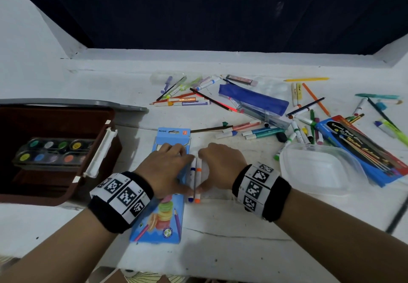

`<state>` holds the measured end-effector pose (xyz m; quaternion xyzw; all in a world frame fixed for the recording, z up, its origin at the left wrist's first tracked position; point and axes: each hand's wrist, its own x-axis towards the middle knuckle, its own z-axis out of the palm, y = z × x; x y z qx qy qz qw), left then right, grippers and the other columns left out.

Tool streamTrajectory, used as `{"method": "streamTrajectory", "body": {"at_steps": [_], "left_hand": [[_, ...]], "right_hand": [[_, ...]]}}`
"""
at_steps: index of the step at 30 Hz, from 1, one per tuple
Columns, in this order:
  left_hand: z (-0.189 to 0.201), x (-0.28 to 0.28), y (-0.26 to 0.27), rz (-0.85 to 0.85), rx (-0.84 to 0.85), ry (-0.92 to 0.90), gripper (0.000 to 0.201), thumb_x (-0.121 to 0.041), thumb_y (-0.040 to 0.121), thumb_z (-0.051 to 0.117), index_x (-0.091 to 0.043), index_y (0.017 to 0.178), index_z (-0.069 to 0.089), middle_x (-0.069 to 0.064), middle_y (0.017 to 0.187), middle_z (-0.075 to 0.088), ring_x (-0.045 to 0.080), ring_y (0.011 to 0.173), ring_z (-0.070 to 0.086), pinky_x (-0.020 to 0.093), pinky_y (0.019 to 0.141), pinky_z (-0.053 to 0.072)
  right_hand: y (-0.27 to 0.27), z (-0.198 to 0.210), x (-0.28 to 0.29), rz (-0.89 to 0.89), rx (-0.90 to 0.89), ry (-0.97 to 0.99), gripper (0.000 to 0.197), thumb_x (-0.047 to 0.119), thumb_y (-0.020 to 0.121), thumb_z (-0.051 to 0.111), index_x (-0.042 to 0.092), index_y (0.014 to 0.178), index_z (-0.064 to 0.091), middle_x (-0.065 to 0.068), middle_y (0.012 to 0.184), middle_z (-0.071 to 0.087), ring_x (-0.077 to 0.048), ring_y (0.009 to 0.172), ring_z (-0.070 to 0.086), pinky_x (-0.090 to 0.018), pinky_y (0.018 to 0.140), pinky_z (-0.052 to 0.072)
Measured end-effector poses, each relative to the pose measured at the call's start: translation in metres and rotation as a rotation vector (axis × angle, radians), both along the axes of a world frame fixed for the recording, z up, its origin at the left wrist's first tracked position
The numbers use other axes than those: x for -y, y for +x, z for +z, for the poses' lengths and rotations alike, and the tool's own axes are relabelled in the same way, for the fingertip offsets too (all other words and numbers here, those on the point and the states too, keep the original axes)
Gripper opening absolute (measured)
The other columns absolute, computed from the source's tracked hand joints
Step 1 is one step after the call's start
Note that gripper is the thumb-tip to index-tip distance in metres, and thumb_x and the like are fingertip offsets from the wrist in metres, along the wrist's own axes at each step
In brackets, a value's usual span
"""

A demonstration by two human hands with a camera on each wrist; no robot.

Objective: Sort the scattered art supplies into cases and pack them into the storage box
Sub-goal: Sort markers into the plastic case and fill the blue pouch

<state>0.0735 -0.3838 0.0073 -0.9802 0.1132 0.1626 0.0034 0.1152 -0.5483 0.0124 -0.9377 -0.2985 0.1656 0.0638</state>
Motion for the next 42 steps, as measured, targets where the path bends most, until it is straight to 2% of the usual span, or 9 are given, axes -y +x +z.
{"method": "streamTrajectory", "body": {"at_steps": [4,9,14,20,24,29,36,40,42], "left_hand": [[-0.003,-0.002,-0.002,0.013,-0.005,-0.039,0.083,-0.065,0.077,0.069,-0.031,0.145,0.036,-0.006,0.135,0.041,0.017,0.121,0.037,0.034,0.099,0.043],[-0.005,-0.006,-0.004,0.045,-0.015,-0.068,0.084,-0.063,0.078,0.069,-0.032,0.148,0.034,-0.007,0.137,0.043,0.018,0.123,0.041,0.037,0.100,0.044],[-0.002,0.000,-0.007,0.063,0.017,-0.022,0.083,-0.064,0.078,0.068,-0.036,0.147,0.033,-0.008,0.142,0.042,0.019,0.128,0.038,0.040,0.105,0.040],[0.008,0.017,-0.009,0.008,0.109,-0.012,0.074,-0.047,0.081,0.073,-0.047,0.145,0.035,-0.014,0.143,0.040,0.014,0.135,0.032,0.039,0.111,0.026],[0.018,0.029,-0.006,0.060,0.193,-0.216,0.036,-0.050,0.090,0.062,-0.052,0.122,0.046,-0.018,0.106,0.051,0.008,0.109,0.046,0.033,0.097,0.027],[0.027,0.066,-0.003,0.054,0.327,-0.491,0.025,-0.065,0.086,0.047,-0.046,0.100,0.056,-0.015,0.063,0.048,0.002,0.063,0.049,0.034,0.070,0.043],[0.025,0.132,0.008,0.029,0.279,-0.639,0.031,-0.069,0.084,0.043,-0.047,0.101,0.056,-0.015,0.077,0.060,0.009,0.069,0.058,0.031,0.071,0.047],[0.028,0.158,0.019,0.084,0.276,-0.639,0.045,-0.078,0.080,0.036,-0.047,0.107,0.056,-0.014,0.079,0.062,0.010,0.074,0.059,0.030,0.073,0.047],[0.029,0.167,0.024,0.113,0.271,-0.617,0.053,-0.083,0.079,0.032,-0.047,0.111,0.056,-0.013,0.076,0.062,0.007,0.075,0.060,0.029,0.073,0.050]], "right_hand": [[-0.006,0.002,0.005,0.001,0.001,0.019,0.064,0.059,0.070,0.078,0.019,0.117,0.060,-0.003,0.112,0.058,-0.024,0.104,0.059,-0.038,0.085,0.048],[-0.013,0.007,0.007,-0.005,0.028,0.029,0.055,0.054,0.075,0.075,0.017,0.115,0.066,-0.004,0.108,0.065,-0.024,0.100,0.062,-0.036,0.084,0.050],[-0.019,0.004,0.024,-0.076,-0.005,0.207,0.044,0.044,0.090,0.064,0.024,0.128,0.056,0.000,0.119,0.061,-0.021,0.111,0.055,-0.037,0.092,0.047],[-0.021,0.038,0.069,-0.272,0.308,0.709,0.008,0.026,0.088,0.065,0.025,0.095,0.067,0.009,0.071,0.062,-0.009,0.065,0.057,-0.034,0.066,0.053],[-0.014,0.055,0.111,-0.307,0.392,0.779,0.005,0.019,0.085,0.067,0.023,0.088,0.069,0.009,0.069,0.063,-0.010,0.062,0.058,-0.029,0.062,0.052],[-0.009,0.056,0.169,-0.384,0.416,0.775,0.007,0.017,0.085,0.069,0.023,0.087,0.069,0.011,0.067,0.062,-0.010,0.063,0.059,-0.012,0.059,0.043],[0.006,0.046,0.262,-0.382,0.270,0.610,0.010,0.015,0.087,0.067,0.024,0.091,0.071,0.012,0.079,0.067,-0.007,0.073,0.061,-0.017,0.065,0.049],[0.036,0.039,0.304,-0.299,0.207,0.511,0.017,0.014,0.094,0.057,0.024,0.100,0.071,0.012,0.091,0.070,-0.001,0.081,0.062,-0.007,0.071,0.043],[0.050,0.034,0.319,-0.255,0.171,0.391,0.020,0.020,0.097,0.053,0.026,0.109,0.067,0.008,0.104,0.069,-0.006,0.088,0.058,-0.016,0.076,0.045]]}}
